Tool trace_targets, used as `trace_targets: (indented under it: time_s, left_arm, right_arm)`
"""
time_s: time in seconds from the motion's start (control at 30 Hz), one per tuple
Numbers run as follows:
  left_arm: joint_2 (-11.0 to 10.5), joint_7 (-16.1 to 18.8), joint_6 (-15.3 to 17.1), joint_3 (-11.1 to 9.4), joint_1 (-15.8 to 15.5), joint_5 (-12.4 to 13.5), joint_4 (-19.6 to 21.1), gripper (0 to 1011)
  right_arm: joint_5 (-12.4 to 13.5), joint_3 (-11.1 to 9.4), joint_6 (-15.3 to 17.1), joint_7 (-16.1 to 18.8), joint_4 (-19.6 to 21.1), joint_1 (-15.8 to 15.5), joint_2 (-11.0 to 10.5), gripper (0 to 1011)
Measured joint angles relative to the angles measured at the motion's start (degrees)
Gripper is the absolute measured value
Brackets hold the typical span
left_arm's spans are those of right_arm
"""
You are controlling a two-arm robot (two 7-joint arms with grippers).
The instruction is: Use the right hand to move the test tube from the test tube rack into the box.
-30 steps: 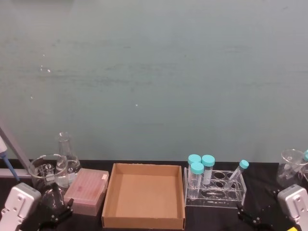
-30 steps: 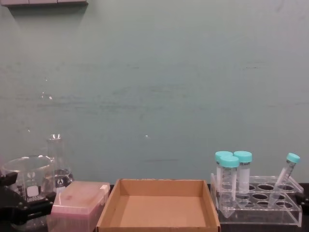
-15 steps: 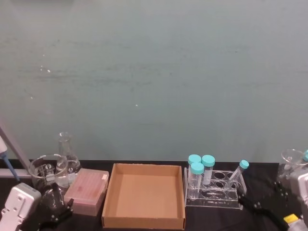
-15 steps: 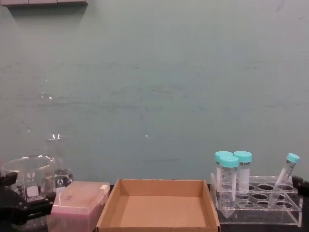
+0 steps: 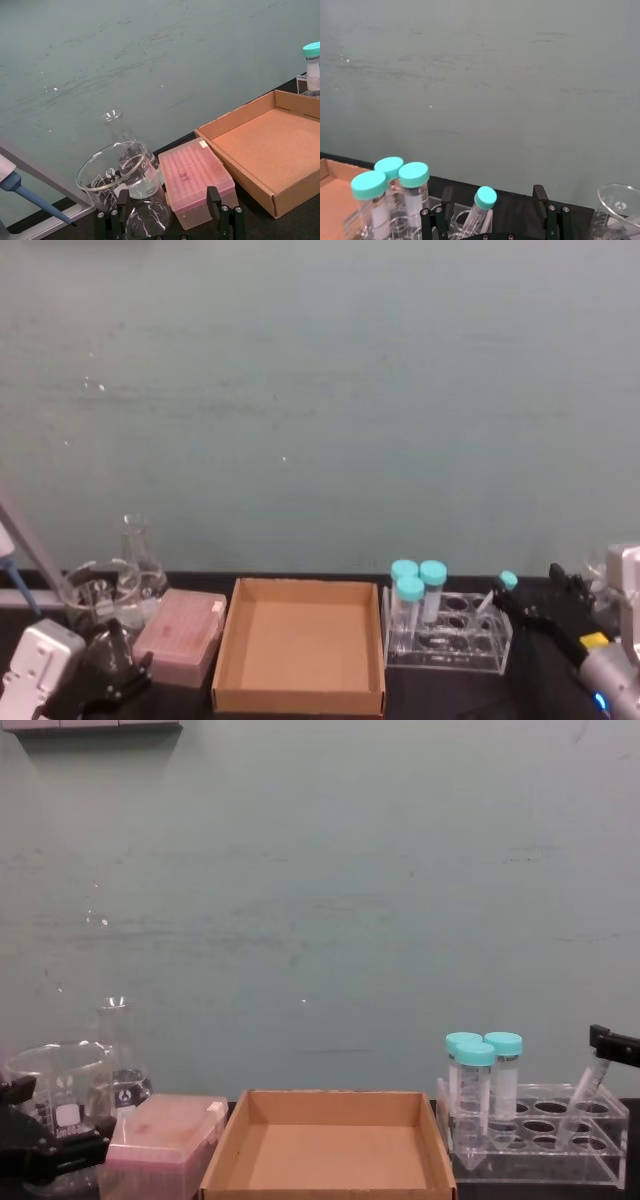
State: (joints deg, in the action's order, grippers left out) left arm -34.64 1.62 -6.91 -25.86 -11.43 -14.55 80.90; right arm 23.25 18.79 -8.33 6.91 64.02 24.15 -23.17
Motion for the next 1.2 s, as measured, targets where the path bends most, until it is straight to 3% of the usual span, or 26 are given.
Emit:
trace_targets:
  time_s: [0.5, 0.7, 1.07, 1.2]
  left_arm:
    - [0.00, 0.00, 0.00, 0.00, 0.00, 0.00, 0.00, 1000]
    - [0.00, 0.00, 0.00, 0.00, 0.00, 0.00, 0.00, 1000]
    - [0.00, 0.00, 0.00, 0.00, 0.00, 0.00, 0.00, 1000]
    - [0.00, 0.00, 0.00, 0.00, 0.00, 0.00, 0.00, 1000]
  right_arm:
    - [1.04, -1.05, 4.75, 4.23, -9.14, 6.28, 4.14, 1000]
    - [0.59, -1.23, 5.17, 5.53, -11.44, 7.69, 5.18, 1000]
    - [0.45, -1.26, 5.13, 5.77, -11.60, 7.82, 5.27, 997]
    - [0.47, -1.23, 5.14, 5.75, -11.51, 7.76, 5.24, 924]
